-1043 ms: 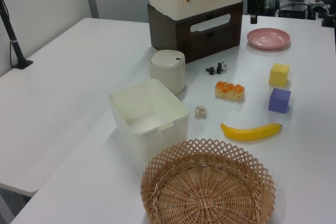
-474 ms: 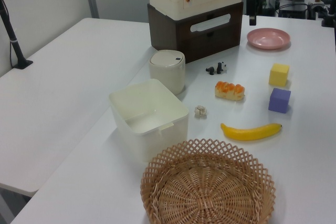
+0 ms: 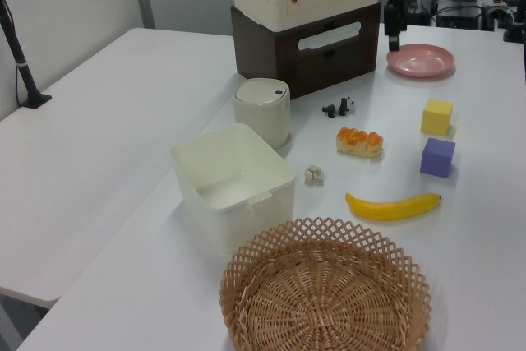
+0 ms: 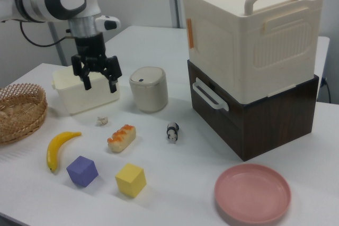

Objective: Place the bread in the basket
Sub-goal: 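Lower the gripper over the bread roll and close on it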

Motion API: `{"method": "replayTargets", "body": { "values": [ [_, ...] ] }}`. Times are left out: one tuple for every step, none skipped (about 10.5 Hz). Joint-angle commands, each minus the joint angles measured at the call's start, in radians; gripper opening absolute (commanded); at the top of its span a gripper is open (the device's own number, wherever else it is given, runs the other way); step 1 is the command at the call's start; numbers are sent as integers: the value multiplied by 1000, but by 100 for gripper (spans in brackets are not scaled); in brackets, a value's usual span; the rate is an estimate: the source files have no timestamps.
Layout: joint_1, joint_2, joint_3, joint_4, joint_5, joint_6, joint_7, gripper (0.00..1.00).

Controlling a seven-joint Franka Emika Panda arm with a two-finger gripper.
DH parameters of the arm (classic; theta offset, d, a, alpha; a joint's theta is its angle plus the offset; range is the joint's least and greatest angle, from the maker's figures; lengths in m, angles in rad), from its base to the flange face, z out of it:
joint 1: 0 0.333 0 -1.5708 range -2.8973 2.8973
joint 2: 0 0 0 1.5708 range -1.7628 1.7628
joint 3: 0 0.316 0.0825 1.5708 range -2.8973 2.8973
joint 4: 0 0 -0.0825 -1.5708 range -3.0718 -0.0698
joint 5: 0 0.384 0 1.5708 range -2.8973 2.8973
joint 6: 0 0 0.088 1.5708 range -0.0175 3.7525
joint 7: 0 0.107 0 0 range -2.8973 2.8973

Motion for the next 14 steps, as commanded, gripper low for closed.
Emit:
{"method": "replayTargets", "body": {
  "values": [
    [78, -29, -42, -85, -8, -33, 14, 100],
    [70, -38, -15, -132, -8, -17, 15, 100],
    [70, -38, 1, -155, -6, 9, 18, 100],
    [67, -35, 1, -160, -8, 46, 18, 100],
    [58, -32, -4, -171, -14, 57, 14, 100],
    [51, -22, -5, -177, -20, 77, 6, 100],
    [41, 14, -5, -183, -20, 167, 8, 100],
    [34, 62, -5, -179, -23, 236, 12, 100],
    [24, 110, -5, -174, -41, 264, 12, 100],
    [26, 153, -5, -169, -44, 313, 18, 100],
    [30, 187, -5, -171, -44, 374, 34, 100],
    [35, 224, -5, -171, -44, 407, 55, 100],
    [43, 262, -5, -171, -44, 436, 57, 100],
    [55, 293, -5, -172, -44, 474, 58, 100]
  ]
}}
